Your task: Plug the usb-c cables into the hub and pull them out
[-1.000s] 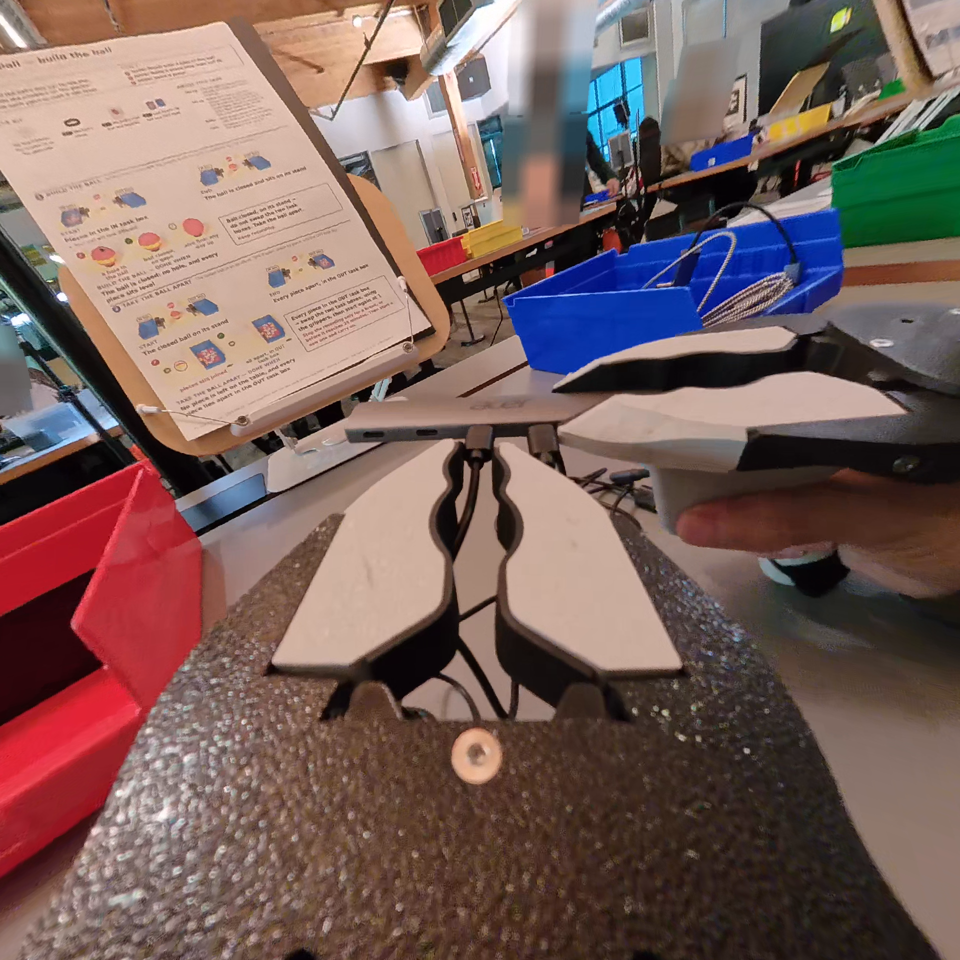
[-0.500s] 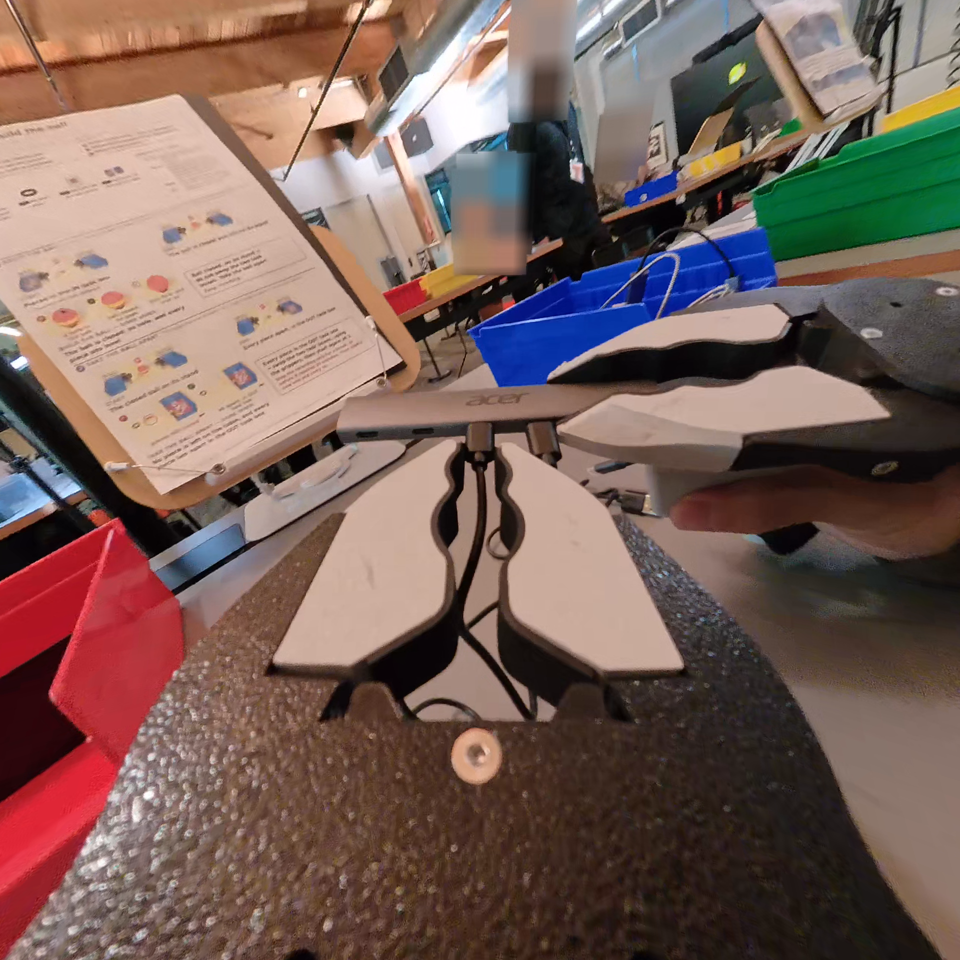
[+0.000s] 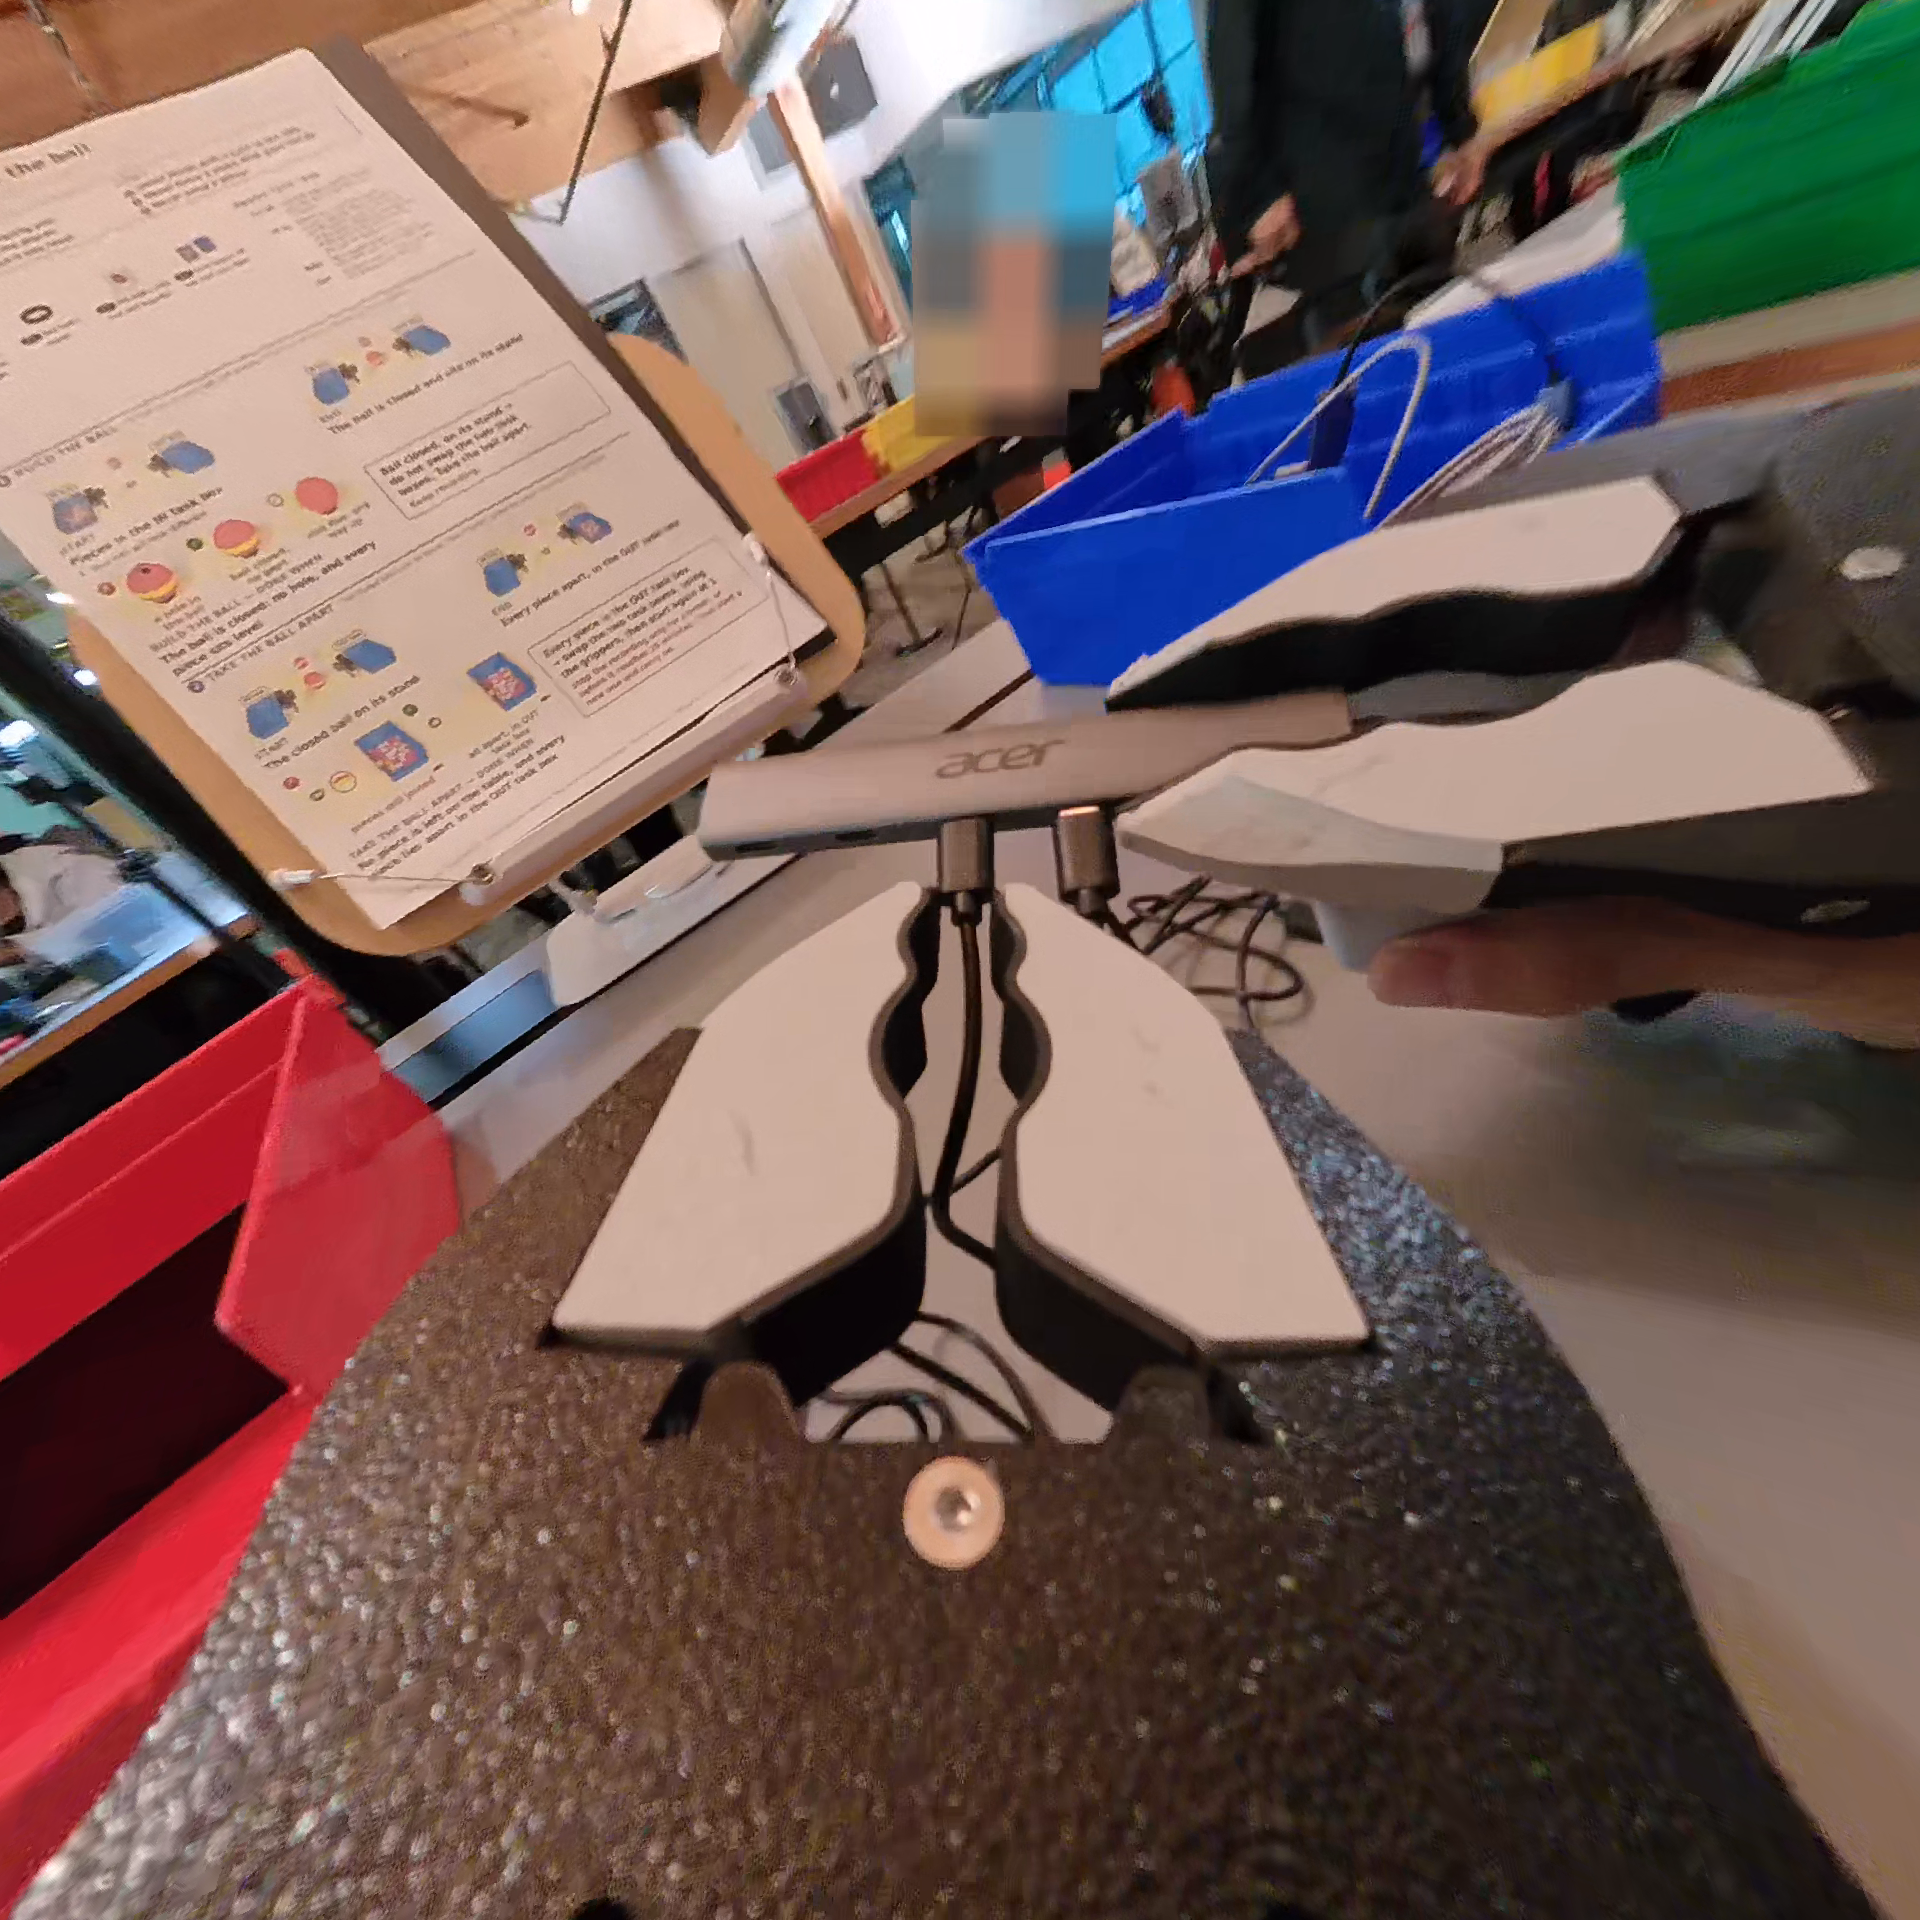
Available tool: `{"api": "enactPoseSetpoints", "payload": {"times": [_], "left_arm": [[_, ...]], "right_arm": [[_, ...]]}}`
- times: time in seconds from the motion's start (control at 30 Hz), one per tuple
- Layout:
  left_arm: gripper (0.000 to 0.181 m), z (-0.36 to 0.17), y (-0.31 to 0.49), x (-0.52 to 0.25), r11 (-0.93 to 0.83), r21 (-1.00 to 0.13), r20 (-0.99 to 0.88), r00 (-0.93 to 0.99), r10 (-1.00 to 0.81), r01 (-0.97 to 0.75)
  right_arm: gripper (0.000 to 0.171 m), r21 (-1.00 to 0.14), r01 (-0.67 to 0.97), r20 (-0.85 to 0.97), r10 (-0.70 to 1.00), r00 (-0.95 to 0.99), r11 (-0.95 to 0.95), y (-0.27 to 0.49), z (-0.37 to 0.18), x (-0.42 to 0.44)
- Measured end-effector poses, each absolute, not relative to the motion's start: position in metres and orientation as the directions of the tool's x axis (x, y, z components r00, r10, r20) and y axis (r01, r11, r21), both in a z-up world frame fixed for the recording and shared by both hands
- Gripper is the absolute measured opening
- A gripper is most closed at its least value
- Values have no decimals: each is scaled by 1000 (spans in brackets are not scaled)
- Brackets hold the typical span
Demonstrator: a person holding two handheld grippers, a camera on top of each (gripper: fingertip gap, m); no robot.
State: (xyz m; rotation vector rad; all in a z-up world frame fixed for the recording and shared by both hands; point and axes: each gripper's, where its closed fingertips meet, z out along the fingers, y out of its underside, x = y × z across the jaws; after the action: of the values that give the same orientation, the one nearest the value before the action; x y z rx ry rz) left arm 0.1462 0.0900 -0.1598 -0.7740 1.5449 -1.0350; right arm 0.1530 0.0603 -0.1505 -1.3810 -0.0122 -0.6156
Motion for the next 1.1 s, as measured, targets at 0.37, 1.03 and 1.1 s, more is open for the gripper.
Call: {"api": "enactPoseSetpoints", "payload": {"times": [0.37,1.03,1.1], "left_arm": [[4,-166,88,151,334,-941,-338,-198,-920,56],[4,-134,78,136,430,-864,-473,-131,-871,262],[4,-135,77,135,435,-859,-480,-129,-868,270]], "right_arm": [[24,-901,428,357,-437,825,73,58,-144,152],[29,-948,265,192,-351,916,174,60,-147,153],[26,-950,254,180,-348,920,180,59,-147,153]]}}
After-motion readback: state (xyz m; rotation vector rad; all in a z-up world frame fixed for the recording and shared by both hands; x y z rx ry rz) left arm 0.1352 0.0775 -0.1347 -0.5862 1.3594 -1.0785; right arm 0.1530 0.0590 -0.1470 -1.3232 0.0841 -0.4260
